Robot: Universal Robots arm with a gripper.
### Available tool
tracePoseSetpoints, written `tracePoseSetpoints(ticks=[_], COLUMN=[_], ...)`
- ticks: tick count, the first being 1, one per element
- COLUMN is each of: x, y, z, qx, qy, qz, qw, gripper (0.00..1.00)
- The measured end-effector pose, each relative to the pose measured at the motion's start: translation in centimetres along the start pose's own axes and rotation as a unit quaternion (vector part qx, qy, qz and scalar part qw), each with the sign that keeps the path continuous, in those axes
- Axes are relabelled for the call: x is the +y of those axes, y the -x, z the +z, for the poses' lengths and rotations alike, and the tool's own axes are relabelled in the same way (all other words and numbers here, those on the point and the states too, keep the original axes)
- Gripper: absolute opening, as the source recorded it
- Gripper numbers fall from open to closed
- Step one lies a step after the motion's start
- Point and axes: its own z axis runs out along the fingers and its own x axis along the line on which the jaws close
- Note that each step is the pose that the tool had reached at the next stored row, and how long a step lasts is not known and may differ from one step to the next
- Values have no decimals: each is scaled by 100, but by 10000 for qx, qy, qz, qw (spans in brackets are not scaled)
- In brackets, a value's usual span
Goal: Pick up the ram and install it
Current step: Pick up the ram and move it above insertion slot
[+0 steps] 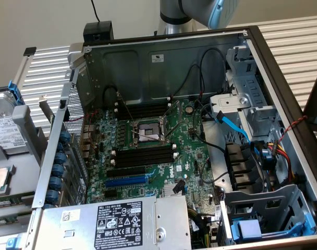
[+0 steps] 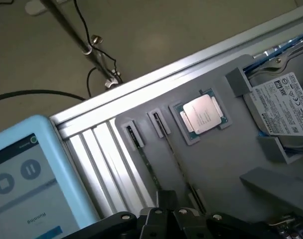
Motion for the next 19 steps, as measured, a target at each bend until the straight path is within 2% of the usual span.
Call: tracePoseSetpoints(ticks=[5, 10, 14, 16, 19], x=[-1, -1, -2, -2, -3], y=[-1, -1, -1, -1, -1], z=[14, 28, 37, 42, 48], qx=[22, 44, 61, 69, 82], qy=[12, 24, 33, 38, 46], qz=[-452, -905, -1270, -1446, -1720], qw=[9990, 9959, 9919, 9895, 9851], gripper=[11, 11, 11, 11, 11])
